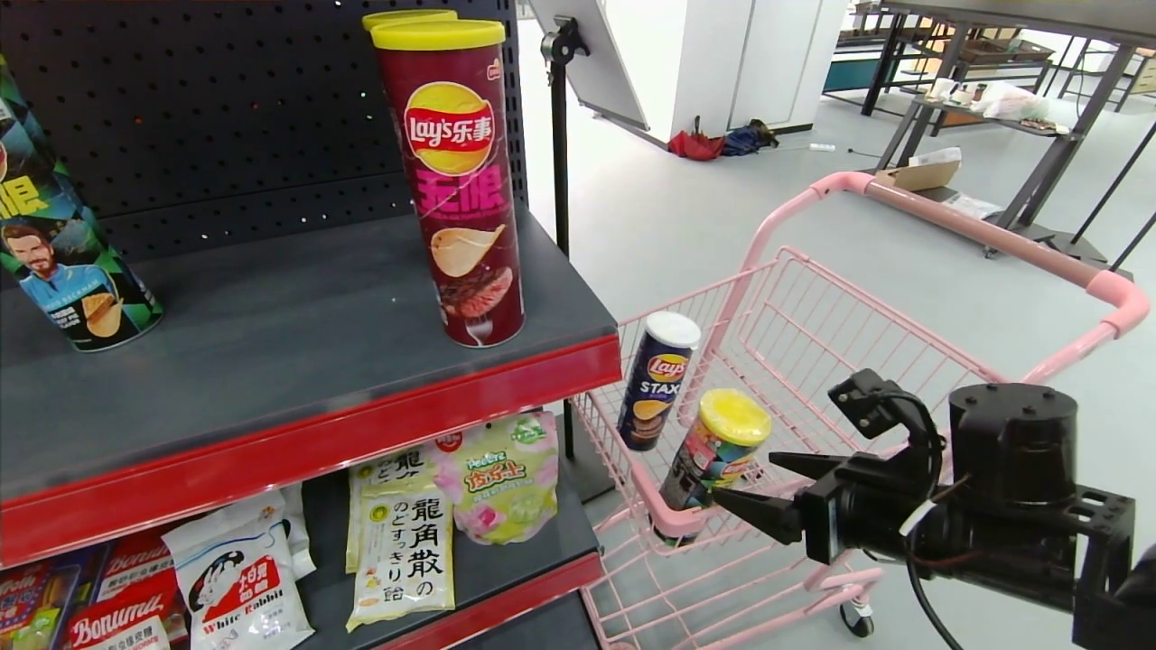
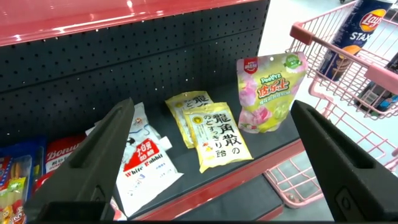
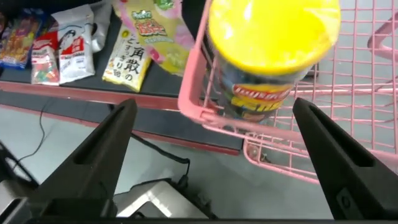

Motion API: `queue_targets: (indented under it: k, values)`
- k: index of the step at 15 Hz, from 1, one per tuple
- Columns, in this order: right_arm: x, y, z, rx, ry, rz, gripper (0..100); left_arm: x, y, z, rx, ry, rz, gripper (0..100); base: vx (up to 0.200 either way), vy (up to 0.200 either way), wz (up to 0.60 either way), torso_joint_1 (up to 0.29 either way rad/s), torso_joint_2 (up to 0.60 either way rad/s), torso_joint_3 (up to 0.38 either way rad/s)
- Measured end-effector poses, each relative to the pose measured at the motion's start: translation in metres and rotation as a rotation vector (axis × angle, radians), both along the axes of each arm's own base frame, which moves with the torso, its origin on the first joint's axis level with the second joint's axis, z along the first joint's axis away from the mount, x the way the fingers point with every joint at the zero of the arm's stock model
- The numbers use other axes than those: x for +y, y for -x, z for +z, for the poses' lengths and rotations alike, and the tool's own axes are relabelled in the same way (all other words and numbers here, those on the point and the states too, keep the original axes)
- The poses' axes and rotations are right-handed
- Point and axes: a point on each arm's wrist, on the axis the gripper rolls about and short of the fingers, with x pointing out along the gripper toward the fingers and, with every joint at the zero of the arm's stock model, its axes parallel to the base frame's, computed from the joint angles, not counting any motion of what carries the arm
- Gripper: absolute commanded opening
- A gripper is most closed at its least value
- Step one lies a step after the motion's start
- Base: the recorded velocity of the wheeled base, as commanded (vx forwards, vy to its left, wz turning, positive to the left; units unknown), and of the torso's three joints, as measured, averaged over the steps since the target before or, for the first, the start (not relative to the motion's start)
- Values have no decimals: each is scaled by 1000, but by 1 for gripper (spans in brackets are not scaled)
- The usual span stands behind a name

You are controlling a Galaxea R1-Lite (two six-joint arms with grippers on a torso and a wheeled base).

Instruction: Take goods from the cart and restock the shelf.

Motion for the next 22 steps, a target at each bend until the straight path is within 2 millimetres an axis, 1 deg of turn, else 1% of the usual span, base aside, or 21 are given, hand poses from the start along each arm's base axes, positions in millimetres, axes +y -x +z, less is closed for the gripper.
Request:
queue_targets:
  k: [6, 9, 12, 16, 22]
  values:
    - [4, -31, -15, 20, 37, -60, 100, 0, 0, 0, 0, 0, 0, 100, 0, 0, 0, 0, 0, 0]
    - [2, -45, -20, 0, 62, -72, 100, 0, 0, 0, 0, 0, 0, 100, 0, 0, 0, 0, 0, 0]
    - [5, -57, -24, -54, 42, -83, 100, 0, 0, 0, 0, 0, 0, 100, 0, 0, 0, 0, 0, 0]
    - [9, -64, -35, -52, 42, -81, 100, 0, 0, 0, 0, -1, 0, 100, 0, 0, 0, 0, 0, 0]
    - [17, -73, -37, -61, 35, -69, 100, 0, 0, 0, 0, -1, 0, 100, 0, 0, 0, 0, 0, 0]
